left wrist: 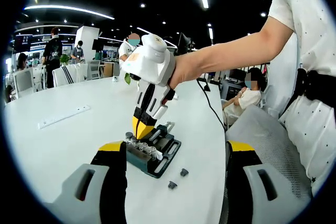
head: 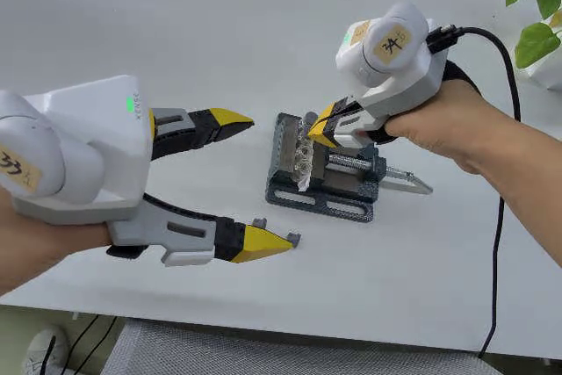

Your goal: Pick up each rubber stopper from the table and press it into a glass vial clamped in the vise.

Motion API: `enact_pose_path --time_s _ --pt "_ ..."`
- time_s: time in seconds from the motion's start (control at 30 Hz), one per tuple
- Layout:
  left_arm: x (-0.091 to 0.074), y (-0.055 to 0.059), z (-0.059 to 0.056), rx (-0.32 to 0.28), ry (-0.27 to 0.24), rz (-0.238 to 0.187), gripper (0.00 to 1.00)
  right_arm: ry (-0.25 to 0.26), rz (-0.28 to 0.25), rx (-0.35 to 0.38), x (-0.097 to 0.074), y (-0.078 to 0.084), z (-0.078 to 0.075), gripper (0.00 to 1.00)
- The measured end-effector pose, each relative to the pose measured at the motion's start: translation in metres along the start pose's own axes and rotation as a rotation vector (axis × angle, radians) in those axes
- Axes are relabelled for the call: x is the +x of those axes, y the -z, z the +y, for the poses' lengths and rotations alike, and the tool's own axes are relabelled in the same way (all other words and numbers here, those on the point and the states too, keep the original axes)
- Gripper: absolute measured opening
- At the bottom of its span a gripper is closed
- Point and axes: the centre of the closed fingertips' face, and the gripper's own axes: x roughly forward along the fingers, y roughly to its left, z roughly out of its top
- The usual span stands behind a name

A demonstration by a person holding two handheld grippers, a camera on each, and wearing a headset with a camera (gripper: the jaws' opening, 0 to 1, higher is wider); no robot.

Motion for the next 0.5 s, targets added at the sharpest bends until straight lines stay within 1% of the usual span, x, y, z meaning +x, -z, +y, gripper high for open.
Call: enact_pose_path --time_s 0.1,0.13,0.33,0.5 --pt "0.0 -0.0006 0.0005 -0.001 -0.001 -0.003 0.76 -0.004 0.008 -0.015 0.0006 0.0005 0.0004 0.0" --pt "0.0002 -0.0009 0.0005 -0.001 -0.001 -0.004 0.76 -0.005 0.014 -0.03 0.0009 0.0004 0.0006 0.0" --pt "0.0018 -0.0009 -0.001 0.004 0.005 -0.003 0.76 -0.013 0.024 -0.026 0.0012 0.0024 0.0023 0.0" --pt "0.0038 -0.0019 -0.0032 0.013 0.013 0.003 0.76 -0.002 0.013 -0.019 0.0003 0.0027 0.0029 0.0"
